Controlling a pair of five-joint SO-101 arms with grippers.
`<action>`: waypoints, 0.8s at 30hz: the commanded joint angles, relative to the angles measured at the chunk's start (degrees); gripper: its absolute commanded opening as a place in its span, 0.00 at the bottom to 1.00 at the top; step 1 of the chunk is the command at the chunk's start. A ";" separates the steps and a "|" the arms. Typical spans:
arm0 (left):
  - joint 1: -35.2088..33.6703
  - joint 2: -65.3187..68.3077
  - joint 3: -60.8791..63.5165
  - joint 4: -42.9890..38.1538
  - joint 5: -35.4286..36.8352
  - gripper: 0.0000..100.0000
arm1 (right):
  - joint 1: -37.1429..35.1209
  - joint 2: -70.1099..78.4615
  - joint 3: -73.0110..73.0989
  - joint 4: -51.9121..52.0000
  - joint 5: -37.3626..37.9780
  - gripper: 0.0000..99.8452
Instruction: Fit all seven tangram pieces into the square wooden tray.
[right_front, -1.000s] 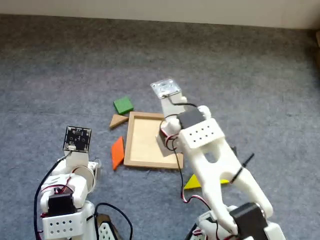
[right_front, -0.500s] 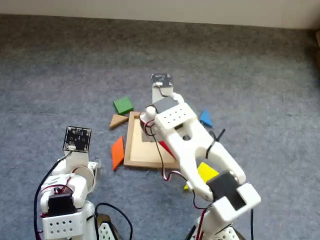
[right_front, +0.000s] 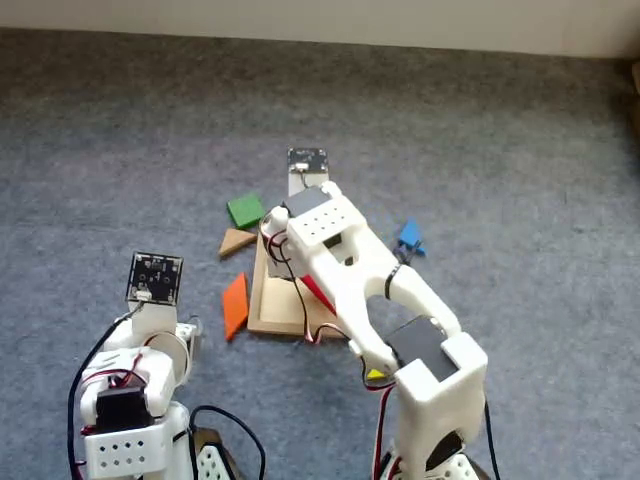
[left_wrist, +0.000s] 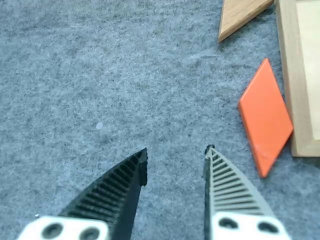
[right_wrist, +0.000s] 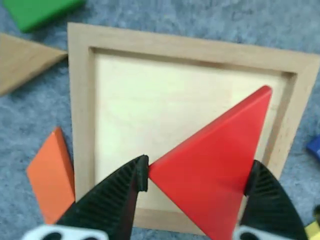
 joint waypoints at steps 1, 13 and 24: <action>0.57 -3.03 -0.22 -1.05 -0.53 0.19 | 1.71 -1.01 -3.03 -1.54 -0.35 0.27; 0.57 -3.03 -0.22 -1.05 -0.53 0.19 | 3.30 -0.84 -2.77 -1.54 -0.18 0.37; 0.57 -3.03 -0.22 -1.05 -0.53 0.19 | 3.03 -1.27 -3.21 1.10 3.16 0.39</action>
